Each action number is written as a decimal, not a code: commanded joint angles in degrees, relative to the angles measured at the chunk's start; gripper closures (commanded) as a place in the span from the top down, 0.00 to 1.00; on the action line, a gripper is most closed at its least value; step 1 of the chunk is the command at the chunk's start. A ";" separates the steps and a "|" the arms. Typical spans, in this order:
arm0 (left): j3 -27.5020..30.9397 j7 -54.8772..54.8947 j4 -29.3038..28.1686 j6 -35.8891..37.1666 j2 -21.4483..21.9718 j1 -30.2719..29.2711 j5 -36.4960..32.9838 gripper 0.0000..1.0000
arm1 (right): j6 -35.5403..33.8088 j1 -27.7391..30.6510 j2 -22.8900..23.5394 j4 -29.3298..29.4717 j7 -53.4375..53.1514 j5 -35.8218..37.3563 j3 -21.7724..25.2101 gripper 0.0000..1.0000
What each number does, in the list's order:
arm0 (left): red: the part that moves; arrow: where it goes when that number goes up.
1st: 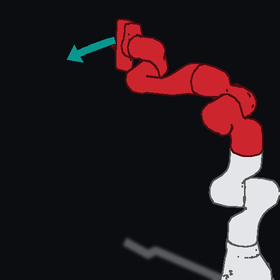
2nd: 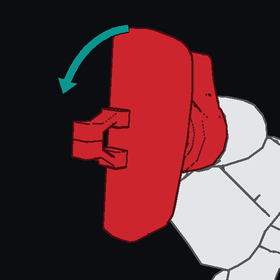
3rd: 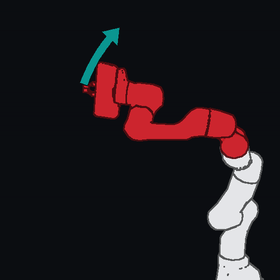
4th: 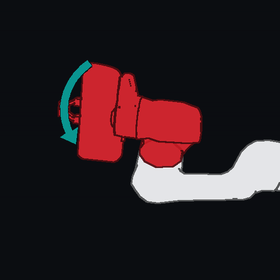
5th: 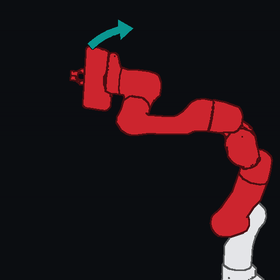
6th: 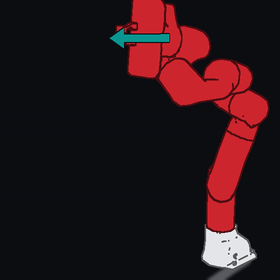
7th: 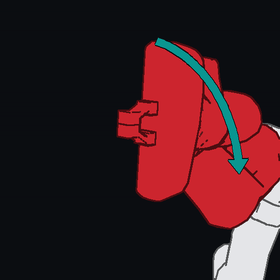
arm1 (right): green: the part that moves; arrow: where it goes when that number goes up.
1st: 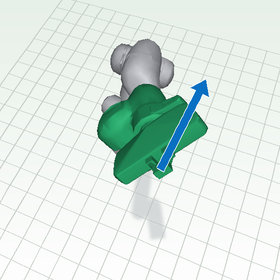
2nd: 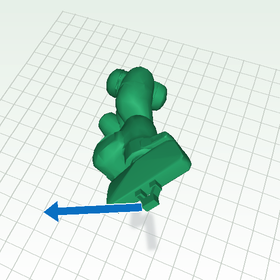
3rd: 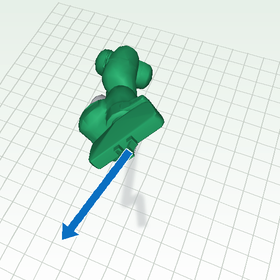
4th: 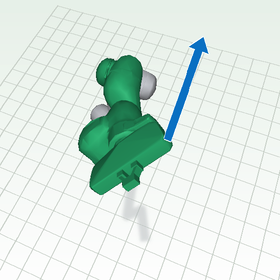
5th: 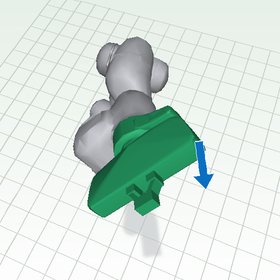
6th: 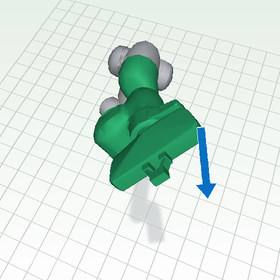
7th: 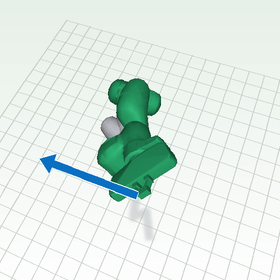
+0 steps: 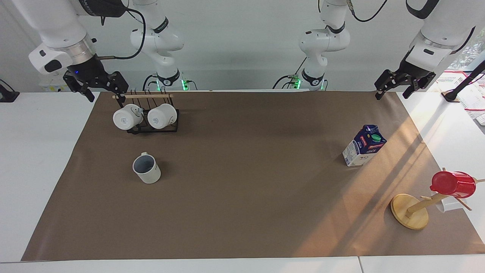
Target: Place cup and milk on table
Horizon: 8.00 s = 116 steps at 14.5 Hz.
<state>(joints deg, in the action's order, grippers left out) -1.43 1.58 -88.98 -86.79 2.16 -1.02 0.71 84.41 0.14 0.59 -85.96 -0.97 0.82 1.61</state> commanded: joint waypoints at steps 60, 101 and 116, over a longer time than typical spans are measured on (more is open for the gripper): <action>0.47 -0.97 -24.59 -33.90 2.06 -1.80 -0.10 0.00 | 35.99 -26.41 22.44 -7.55 -13.18 1.02 -0.56 0.00; -0.41 -51.94 -5.51 -31.07 -18.50 39.77 -12.76 0.00 | 1.36 -0.23 0.29 -1.14 -5.27 0.76 -0.38 1.00; -0.24 -50.11 -7.08 -27.22 -12.19 37.49 -12.32 1.00 | 2.51 -0.32 -0.06 -2.02 -0.44 2.17 -0.38 1.00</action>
<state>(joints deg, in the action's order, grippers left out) -1.77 -49.12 -94.65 -116.93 -13.48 37.36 -10.83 85.81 -0.38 1.04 -87.00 -2.51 2.29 1.57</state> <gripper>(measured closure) 0.000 0.000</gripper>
